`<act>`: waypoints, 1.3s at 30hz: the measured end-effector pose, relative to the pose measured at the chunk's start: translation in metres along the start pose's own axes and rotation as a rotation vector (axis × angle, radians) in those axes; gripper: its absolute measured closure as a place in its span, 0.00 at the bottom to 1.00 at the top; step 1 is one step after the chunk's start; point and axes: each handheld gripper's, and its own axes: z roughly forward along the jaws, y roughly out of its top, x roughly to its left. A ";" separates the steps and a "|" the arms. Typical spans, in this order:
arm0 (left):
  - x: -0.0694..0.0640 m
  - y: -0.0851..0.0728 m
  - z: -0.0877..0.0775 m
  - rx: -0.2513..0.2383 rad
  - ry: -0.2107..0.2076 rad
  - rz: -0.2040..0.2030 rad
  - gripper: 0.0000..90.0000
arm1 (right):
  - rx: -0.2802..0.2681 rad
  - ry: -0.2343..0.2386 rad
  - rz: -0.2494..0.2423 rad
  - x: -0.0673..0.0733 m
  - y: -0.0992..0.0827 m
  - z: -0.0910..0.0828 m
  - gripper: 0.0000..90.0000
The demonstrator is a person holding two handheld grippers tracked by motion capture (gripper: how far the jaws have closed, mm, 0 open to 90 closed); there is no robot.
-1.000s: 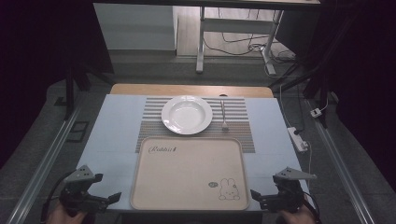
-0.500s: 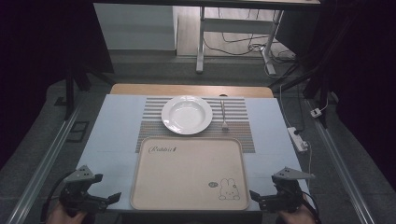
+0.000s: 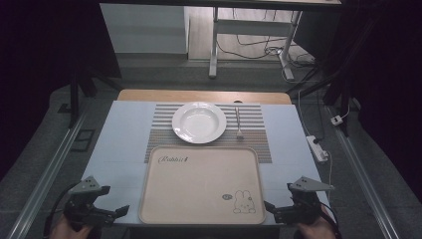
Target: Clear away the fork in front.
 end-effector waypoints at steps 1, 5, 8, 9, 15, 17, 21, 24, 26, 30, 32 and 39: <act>0.000 0.000 0.000 0.000 0.000 -0.001 0.02 | 0.000 0.000 0.000 0.000 0.000 0.000 0.00; 0.000 0.000 0.000 0.001 -0.001 -0.002 0.02 | 0.003 0.012 -0.013 0.000 0.001 0.003 0.00; 0.000 0.000 0.000 0.001 -0.002 -0.002 0.02 | -0.008 0.010 -0.034 0.002 0.004 0.006 0.00; 0.000 0.000 0.000 0.001 -0.003 -0.002 0.02 | -0.008 0.010 -0.034 0.002 0.004 0.006 0.00; 0.001 0.000 0.000 0.002 -0.006 -0.002 0.02 | -0.008 0.011 -0.049 0.001 0.008 0.013 0.00; 0.001 0.000 0.000 0.001 -0.006 -0.003 0.02 | 0.004 0.016 -0.057 0.001 0.010 0.016 0.00; 0.001 0.000 0.000 0.000 -0.007 -0.005 0.02 | 0.022 0.053 -0.077 0.001 0.013 0.022 0.00; 0.001 0.000 0.000 0.002 -0.007 -0.004 0.02 | 0.030 0.074 -0.090 0.005 0.015 0.027 0.00; 0.001 0.000 0.000 0.003 -0.006 -0.004 0.02 | 0.035 0.082 -0.095 0.007 0.016 0.030 0.00; 0.001 0.000 0.000 0.002 -0.006 -0.005 0.02 | 0.034 0.057 -0.101 0.005 0.021 0.036 0.00; 0.001 0.000 0.000 0.002 -0.006 -0.007 0.02 | 0.036 0.047 -0.103 0.004 0.022 0.036 0.00; 0.001 0.000 0.001 0.004 -0.005 -0.009 0.02 | 0.041 0.017 -0.097 -0.002 0.029 0.047 0.00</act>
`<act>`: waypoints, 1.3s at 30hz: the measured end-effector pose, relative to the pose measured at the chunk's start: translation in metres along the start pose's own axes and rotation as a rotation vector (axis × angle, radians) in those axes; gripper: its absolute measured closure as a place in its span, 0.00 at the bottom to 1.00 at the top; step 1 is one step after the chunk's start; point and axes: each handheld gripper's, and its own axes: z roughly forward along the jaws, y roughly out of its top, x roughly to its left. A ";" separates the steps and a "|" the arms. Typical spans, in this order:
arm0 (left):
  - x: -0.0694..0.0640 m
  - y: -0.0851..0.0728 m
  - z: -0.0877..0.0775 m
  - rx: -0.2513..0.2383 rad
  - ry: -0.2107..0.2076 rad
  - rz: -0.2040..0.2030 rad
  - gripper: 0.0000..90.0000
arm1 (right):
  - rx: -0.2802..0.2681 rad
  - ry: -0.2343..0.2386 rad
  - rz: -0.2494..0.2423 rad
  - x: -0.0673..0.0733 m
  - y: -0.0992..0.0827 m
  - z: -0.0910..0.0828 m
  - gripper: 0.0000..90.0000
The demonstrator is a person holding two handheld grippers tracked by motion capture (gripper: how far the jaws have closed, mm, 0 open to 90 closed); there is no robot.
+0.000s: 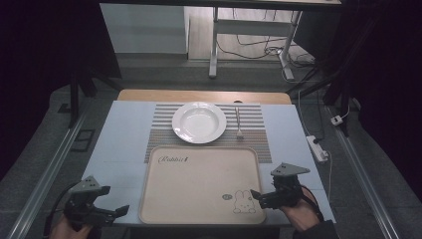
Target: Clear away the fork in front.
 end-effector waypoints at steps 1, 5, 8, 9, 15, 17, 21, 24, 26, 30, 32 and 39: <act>0.000 0.000 0.000 0.000 0.001 -0.001 0.02 | 0.000 0.000 0.000 0.000 0.000 0.000 0.00; 0.000 0.000 0.000 -0.001 0.000 -0.004 0.02 | 0.008 0.002 -0.003 -0.004 0.008 0.010 0.00; 0.000 0.000 0.000 0.000 -0.001 -0.005 0.02 | 0.011 -0.004 -0.006 -0.005 0.011 0.015 0.00; 0.000 0.000 0.000 0.001 -0.001 -0.005 0.02 | 0.014 -0.008 -0.009 -0.007 0.015 0.019 0.00; 0.001 0.000 0.000 0.002 -0.003 -0.005 0.02 | 0.008 -0.034 -0.009 -0.014 0.021 0.027 0.00; 0.001 0.000 0.000 0.003 -0.002 -0.006 0.02 | 0.003 -0.038 -0.006 -0.017 0.024 0.029 0.00; 0.001 0.000 0.001 0.005 -0.002 -0.006 0.02 | -0.001 -0.040 0.003 -0.026 0.032 0.039 0.00; 0.001 0.000 0.001 0.005 -0.005 -0.007 0.02 | 0.000 -0.040 0.014 -0.030 0.035 0.044 0.00; 0.001 0.000 0.001 0.006 -0.005 -0.009 0.02 | 0.006 -0.051 0.016 -0.034 0.039 0.050 0.00; 0.001 0.000 0.001 0.008 -0.005 -0.011 0.02 | 0.015 -0.063 0.020 -0.039 0.045 0.061 0.00; 0.002 0.000 0.001 0.007 -0.005 -0.013 0.02 | 0.028 -0.071 0.011 -0.040 0.049 0.065 0.00; 0.002 0.000 0.000 0.003 -0.009 -0.014 0.02 | 0.045 -0.102 0.001 -0.044 0.064 0.087 0.00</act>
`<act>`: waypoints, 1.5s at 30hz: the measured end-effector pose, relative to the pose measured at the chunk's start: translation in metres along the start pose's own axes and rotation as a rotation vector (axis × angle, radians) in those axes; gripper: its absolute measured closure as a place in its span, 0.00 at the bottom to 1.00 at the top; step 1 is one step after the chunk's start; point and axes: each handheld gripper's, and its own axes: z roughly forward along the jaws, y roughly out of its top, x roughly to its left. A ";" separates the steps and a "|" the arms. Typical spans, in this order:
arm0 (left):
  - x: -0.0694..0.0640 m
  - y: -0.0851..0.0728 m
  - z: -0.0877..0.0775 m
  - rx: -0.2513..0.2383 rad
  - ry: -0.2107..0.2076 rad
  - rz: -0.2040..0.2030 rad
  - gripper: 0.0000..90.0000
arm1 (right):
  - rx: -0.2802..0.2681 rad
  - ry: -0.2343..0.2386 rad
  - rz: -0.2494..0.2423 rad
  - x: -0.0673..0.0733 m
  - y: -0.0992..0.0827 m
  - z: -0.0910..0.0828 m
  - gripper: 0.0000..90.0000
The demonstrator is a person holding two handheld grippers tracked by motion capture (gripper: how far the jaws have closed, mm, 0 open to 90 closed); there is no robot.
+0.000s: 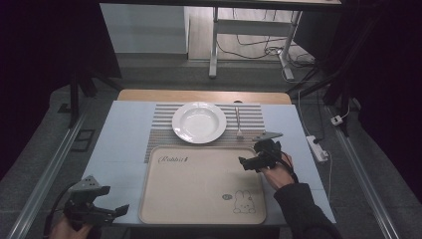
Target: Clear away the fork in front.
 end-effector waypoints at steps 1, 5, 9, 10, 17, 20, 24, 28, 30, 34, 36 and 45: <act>0.000 0.000 0.000 0.000 -0.001 -0.001 0.02 | 0.005 -0.006 -0.002 -0.001 0.001 0.003 0.00; 0.000 0.000 0.000 -0.002 -0.002 -0.003 0.02 | 0.031 -0.014 0.010 -0.007 0.004 0.012 0.00; 0.001 0.000 -0.001 -0.005 -0.001 -0.008 0.01 | 0.056 -0.033 0.047 -0.018 0.011 0.026 0.00; 0.001 0.000 -0.001 -0.007 0.000 -0.011 0.01 | 0.056 -0.033 0.047 -0.018 0.011 0.026 0.00; 0.002 -0.001 -0.001 -0.011 -0.002 -0.016 0.00 | 0.088 -0.061 0.027 -0.024 0.022 0.045 0.00; 0.002 -0.001 -0.001 -0.013 -0.004 -0.017 0.00 | 0.089 -0.077 0.012 -0.026 0.029 0.052 0.00; 0.002 -0.001 -0.001 -0.013 -0.005 -0.018 0.00 | 0.103 -0.109 -0.015 -0.027 0.037 0.061 0.00; 0.002 -0.001 -0.001 -0.013 -0.007 -0.018 0.00 | 0.106 -0.139 -0.043 -0.030 0.043 0.070 0.00; 0.002 -0.001 -0.001 -0.013 -0.007 -0.019 0.00 | 0.124 -0.167 -0.086 -0.031 0.046 0.075 0.00; 0.002 -0.001 -0.001 -0.012 -0.008 -0.019 0.01 | 0.126 -0.192 -0.141 -0.029 0.045 0.081 0.09; 0.002 -0.001 -0.001 -0.012 -0.009 -0.018 0.01 | 0.124 -0.197 -0.161 -0.028 0.045 0.082 0.12; 0.002 -0.001 -0.001 -0.008 -0.011 -0.016 0.01 | 0.161 -0.199 -0.319 -0.012 0.047 0.087 0.53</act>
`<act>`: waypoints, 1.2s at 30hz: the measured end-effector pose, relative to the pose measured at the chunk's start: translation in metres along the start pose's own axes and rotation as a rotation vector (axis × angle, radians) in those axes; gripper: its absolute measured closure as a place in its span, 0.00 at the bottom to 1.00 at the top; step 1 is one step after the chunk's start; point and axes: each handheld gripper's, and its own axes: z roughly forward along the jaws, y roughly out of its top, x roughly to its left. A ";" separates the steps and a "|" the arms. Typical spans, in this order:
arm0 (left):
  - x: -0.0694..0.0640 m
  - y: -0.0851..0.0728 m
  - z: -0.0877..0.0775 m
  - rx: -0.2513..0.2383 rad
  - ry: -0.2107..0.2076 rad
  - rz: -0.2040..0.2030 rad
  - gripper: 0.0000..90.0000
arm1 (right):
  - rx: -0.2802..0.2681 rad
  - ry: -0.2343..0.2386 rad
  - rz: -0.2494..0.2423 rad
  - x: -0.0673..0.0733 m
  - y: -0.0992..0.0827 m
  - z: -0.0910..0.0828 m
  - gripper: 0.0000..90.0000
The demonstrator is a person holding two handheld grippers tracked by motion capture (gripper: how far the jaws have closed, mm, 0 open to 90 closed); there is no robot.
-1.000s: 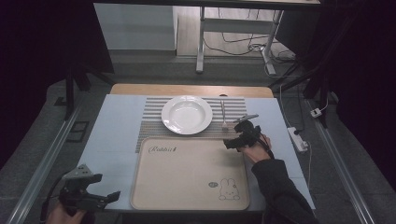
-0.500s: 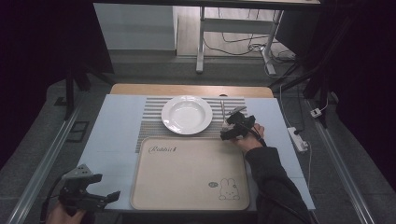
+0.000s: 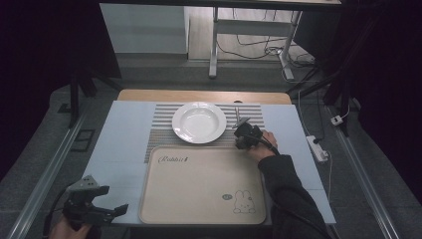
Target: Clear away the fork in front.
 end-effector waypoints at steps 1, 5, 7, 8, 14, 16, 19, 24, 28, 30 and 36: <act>0.000 0.000 0.000 0.000 0.000 0.000 0.01 | 0.004 -0.008 -0.020 0.002 0.001 0.001 0.57; 0.000 0.000 0.000 0.003 -0.001 0.001 0.01 | 0.022 -0.032 -0.095 0.007 0.002 0.001 0.73; 0.000 0.000 0.000 0.004 0.000 0.002 0.01 | 0.029 -0.031 -0.132 0.010 0.003 0.001 0.82; 0.000 0.000 0.000 0.004 0.000 0.002 0.01 | 0.032 -0.050 -0.155 0.012 0.003 0.001 0.84; 0.000 0.000 0.001 0.007 -0.002 -0.001 0.01 | 0.041 -0.099 -0.191 0.012 0.004 -0.004 1.00; 0.000 0.000 0.001 0.005 -0.004 -0.003 0.01 | 0.030 -0.103 -0.193 0.010 0.003 -0.006 1.00; 0.000 0.000 0.001 0.004 -0.006 -0.004 0.01 | 0.004 -0.083 -0.146 0.006 0.003 -0.013 1.00; 0.000 0.000 0.000 0.002 -0.009 -0.003 0.02 | -0.032 -0.075 -0.126 0.003 0.002 -0.021 1.00; 0.001 0.000 0.000 -0.002 -0.013 0.000 0.02 | -0.073 -0.059 -0.099 0.001 0.000 -0.034 1.00; 0.001 0.000 0.000 -0.005 -0.015 -0.001 0.01 | -0.096 -0.040 -0.079 0.000 -0.002 -0.042 1.00; 0.001 0.000 -0.001 -0.014 -0.018 -0.001 0.00 | -0.163 0.032 -0.021 -0.003 -0.010 -0.065 1.00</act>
